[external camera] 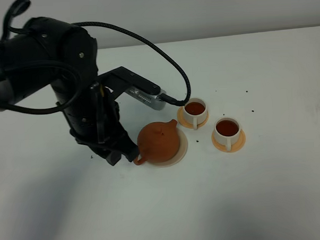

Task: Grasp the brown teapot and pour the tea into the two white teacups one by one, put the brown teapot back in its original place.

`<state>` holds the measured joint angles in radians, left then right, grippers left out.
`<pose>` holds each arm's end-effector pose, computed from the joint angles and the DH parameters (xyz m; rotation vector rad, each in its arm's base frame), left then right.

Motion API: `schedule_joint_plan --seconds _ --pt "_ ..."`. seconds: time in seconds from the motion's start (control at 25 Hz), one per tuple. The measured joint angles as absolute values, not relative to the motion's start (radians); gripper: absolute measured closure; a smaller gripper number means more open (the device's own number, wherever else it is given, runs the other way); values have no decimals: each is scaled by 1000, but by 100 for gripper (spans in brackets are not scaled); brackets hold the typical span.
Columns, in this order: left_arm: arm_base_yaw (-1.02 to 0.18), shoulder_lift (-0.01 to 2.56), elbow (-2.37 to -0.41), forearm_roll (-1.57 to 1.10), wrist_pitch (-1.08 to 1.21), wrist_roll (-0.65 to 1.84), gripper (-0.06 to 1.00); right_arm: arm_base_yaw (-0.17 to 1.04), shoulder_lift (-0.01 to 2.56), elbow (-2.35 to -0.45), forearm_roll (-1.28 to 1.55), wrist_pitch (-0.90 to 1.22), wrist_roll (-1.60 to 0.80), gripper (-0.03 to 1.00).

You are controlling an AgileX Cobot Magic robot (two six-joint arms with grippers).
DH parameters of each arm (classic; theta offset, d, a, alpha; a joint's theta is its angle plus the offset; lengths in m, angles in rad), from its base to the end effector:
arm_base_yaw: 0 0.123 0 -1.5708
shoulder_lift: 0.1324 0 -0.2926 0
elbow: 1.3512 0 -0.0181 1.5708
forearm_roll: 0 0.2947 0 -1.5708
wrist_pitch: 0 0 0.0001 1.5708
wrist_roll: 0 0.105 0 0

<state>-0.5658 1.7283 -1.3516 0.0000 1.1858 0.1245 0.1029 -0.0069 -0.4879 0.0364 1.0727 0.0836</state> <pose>0.3218 -0.2043 0.2321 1.0313 2.8685 -0.0319 0.0379 0.0073 0.2872 -0.0218 2.0646 0.1588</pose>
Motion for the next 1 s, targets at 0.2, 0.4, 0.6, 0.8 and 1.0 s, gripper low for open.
schedule_joint_plan --seconds 0.2,0.4,0.6,0.8,1.0 --pt "-564 1565 -1198 47 1195 37 58 103 -7 -488 36 1073 84 73" --pt "-550 1333 -946 58 1195 0 59 103 -7 -488 36 1073 84 73" --pt "-543 1092 -732 59 1162 0 59 103 -7 -488 36 1073 84 73" --pt "-542 897 -601 11 1104 10 59 103 -7 -488 36 1073 84 73" --pt "-542 764 -523 -12 1071 13 59 103 -7 -488 36 1073 84 73"
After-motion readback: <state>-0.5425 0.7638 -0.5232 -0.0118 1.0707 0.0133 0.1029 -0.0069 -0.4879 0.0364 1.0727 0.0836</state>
